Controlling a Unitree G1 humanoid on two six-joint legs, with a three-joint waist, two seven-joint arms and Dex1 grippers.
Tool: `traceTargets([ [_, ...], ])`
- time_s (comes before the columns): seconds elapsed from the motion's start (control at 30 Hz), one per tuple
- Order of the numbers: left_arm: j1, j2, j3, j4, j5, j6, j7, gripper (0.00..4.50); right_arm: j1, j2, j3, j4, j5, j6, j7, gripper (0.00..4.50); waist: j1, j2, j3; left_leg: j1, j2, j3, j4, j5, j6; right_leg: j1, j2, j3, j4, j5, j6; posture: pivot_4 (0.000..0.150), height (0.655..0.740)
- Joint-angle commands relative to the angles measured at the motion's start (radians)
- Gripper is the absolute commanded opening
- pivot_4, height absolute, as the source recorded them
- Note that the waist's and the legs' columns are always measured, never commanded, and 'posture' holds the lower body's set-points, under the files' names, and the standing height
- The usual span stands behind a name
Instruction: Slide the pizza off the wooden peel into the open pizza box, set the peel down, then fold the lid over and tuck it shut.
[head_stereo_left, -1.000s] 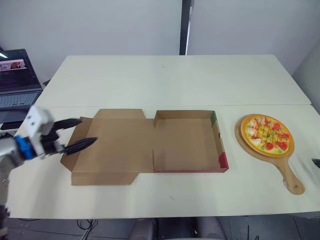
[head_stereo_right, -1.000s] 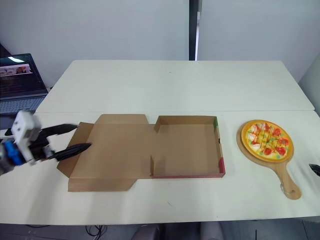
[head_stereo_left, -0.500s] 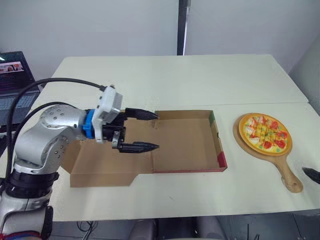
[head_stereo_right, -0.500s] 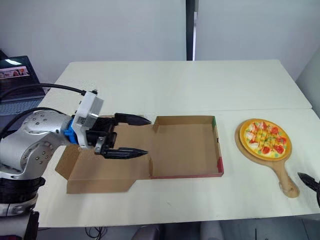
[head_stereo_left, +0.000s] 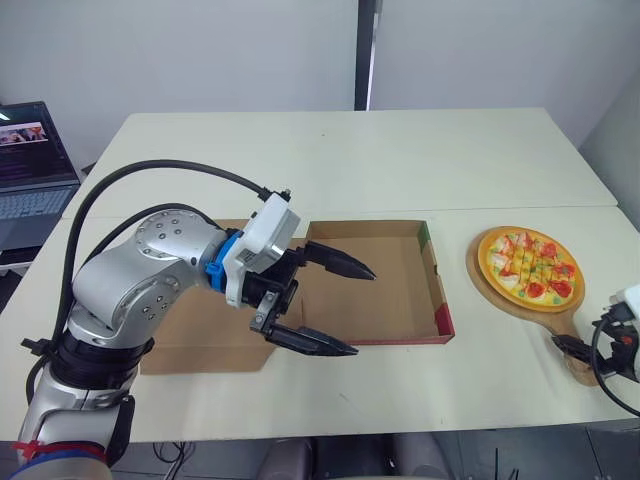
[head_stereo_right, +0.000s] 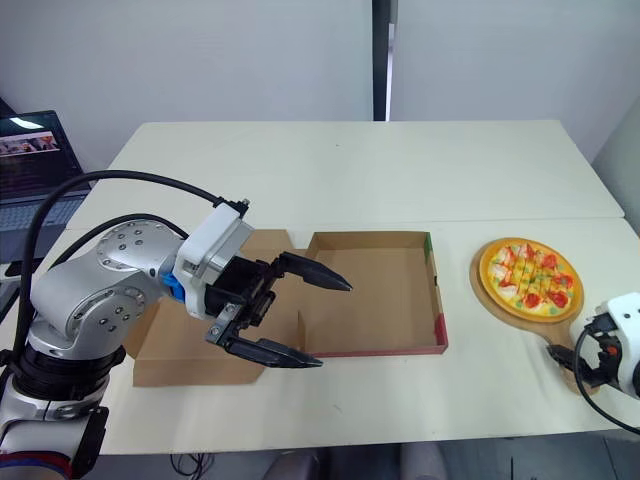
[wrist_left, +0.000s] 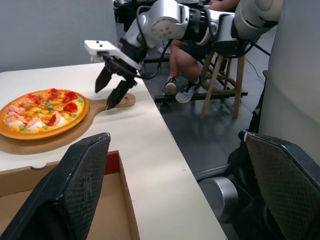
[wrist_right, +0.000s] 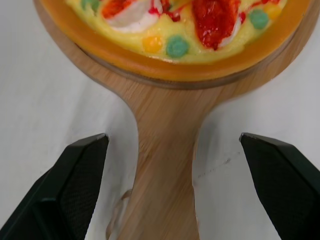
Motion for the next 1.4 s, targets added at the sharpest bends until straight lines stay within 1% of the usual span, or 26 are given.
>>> traceTargets([
  [0.03, -0.013, -0.008, 0.014, -0.037, -0.027, 0.014, 0.027, 4.48, -0.056, -0.020, 0.057, 0.072, -0.034, -0.016, -0.018, 4.50, 0.000, -0.001, 0.000, 0.000, 0.000, 0.000, 0.000, 0.000, 0.000, 0.000, 0.000, 0.000, 0.000, 0.000, 0.000, 0.150, 0.7400],
  [0.2, -0.010, -0.019, 0.010, -0.046, -0.025, 0.020, 0.051, 4.48, -0.103, -0.030, 0.127, 0.142, -0.043, -0.028, 0.001, 4.50, -0.002, -0.007, -0.001, 0.001, 0.001, 0.000, 0.001, 0.000, 0.000, 0.001, 0.001, 0.000, 0.000, 0.000, 0.000, 0.150, 0.7400],
  [0.23, -0.010, -0.021, 0.012, -0.047, -0.026, 0.022, 0.056, 4.50, -0.105, -0.033, 0.134, 0.148, -0.039, -0.019, 0.005, 4.32, -0.002, -0.008, -0.002, 0.001, 0.001, 0.000, 0.001, 0.000, 0.000, 0.002, 0.001, 0.000, 0.000, 0.000, 0.000, 0.150, 0.7400],
  [0.3, -0.011, -0.023, 0.013, -0.045, -0.023, 0.022, 0.063, 4.50, -0.107, -0.035, 0.144, 0.155, -0.031, -0.007, 0.014, 3.90, -0.002, -0.010, -0.003, 0.001, 0.001, 0.000, 0.001, 0.000, 0.000, 0.002, 0.001, 0.000, 0.000, 0.000, 0.000, 0.150, 0.7400],
  [0.33, -0.012, -0.023, 0.013, -0.043, -0.020, 0.021, 0.065, 4.50, -0.105, -0.034, 0.145, 0.155, -0.028, -0.005, 0.019, 3.61, -0.002, -0.012, -0.004, 0.001, 0.001, 0.000, 0.001, 0.000, 0.000, 0.002, 0.001, 0.000, 0.000, 0.000, 0.000, 0.150, 0.7400],
  [0.43, -0.011, -0.022, 0.014, -0.037, -0.014, 0.015, 0.069, 4.50, -0.107, -0.013, 0.127, 0.154, -0.010, 0.004, 0.020, 2.55, -0.002, -0.015, -0.006, 0.001, 0.001, 0.000, 0.001, 0.000, 0.000, 0.002, 0.001, 0.000, 0.000, 0.001, 0.000, 0.150, 0.7400],
  [0.5, -0.010, -0.019, 0.017, -0.034, -0.006, 0.008, 0.071, 4.50, -0.111, 0.005, 0.103, 0.151, 0.012, 0.017, 0.019, 1.90, -0.001, -0.018, -0.008, 0.001, 0.001, 0.000, 0.001, 0.000, 0.000, 0.002, 0.001, 0.000, 0.000, 0.001, 0.000, 0.150, 0.7400],
  [0.53, -0.010, -0.016, 0.020, -0.031, -0.004, 0.006, 0.071, 4.50, -0.107, 0.008, 0.098, 0.150, 0.013, 0.011, 0.018, 1.64, -0.001, -0.018, -0.008, 0.001, 0.001, -0.001, 0.001, 0.000, 0.000, 0.002, 0.001, 0.000, 0.000, 0.001, 0.000, 0.150, 0.7400],
  [0.7, -0.009, 0.013, 0.043, -0.012, 0.005, 0.000, 0.065, 4.50, -0.097, 0.034, 0.069, 0.135, 0.001, -0.059, 0.010, 1.59, -0.002, -0.018, -0.008, 0.001, 0.001, -0.001, 0.001, 0.000, 0.000, 0.002, 0.001, 0.000, 0.000, 0.001, 0.000, 0.150, 0.7400],
  [0.83, 0.008, 0.042, 0.080, 0.008, 0.014, -0.001, 0.086, 4.50, -0.091, 0.041, 0.033, 0.102, -0.018, -0.159, -0.001, 1.59, -0.004, -0.017, -0.007, 0.002, 0.001, 0.000, 0.001, 0.000, 0.000, 0.002, 0.001, 0.000, 0.000, 0.001, 0.000, 0.150, 0.7400],
  [1.0, 0.049, 0.087, 0.154, 0.038, 0.038, -0.007, 0.125, 4.50, -0.116, 0.027, -0.026, 0.078, -0.004, -0.222, -0.001, 1.59, -0.005, -0.008, -0.002, 0.001, 0.001, 0.001, 0.001, 0.000, 0.000, 0.000, 0.001, 0.001, 0.000, 0.001, 0.000, 0.150, 0.7400],
  [1.2, 0.096, 0.140, 0.234, 0.046, 0.046, 0.000, 0.157, 4.50, -0.184, -0.016, -0.050, 0.075, 0.008, -0.254, 0.015, 1.59, -0.004, -0.001, 0.002, 0.000, 0.001, 0.002, 0.001, 0.000, 0.000, -0.002, 0.001, 0.002, 0.001, 0.001, 0.000, 0.150, 0.7400],
  [1.3, 0.143, 0.185, 0.262, 0.045, 0.072, -0.022, 0.141, 4.50, -0.234, -0.046, -0.034, 0.079, 0.012, -0.260, 0.035, 1.59, -0.005, 0.001, 0.003, -0.002, 0.001, 0.003, 0.000, 0.001, -0.002, -0.005, 0.001, 0.003, 0.001, 0.001, 0.000, 0.150, 0.7400],
  [1.4, 0.164, 0.208, 0.288, 0.041, 0.069, -0.027, 0.145, 4.50, -0.292, -0.062, -0.002, 0.085, 0.014, -0.269, 0.048, 1.59, -0.004, 0.001, 0.003, -0.005, 0.001, 0.004, -0.001, 0.002, -0.003, -0.009, 0.001, 0.003, 0.001, 0.001, -0.001, 0.150, 0.7400],
])
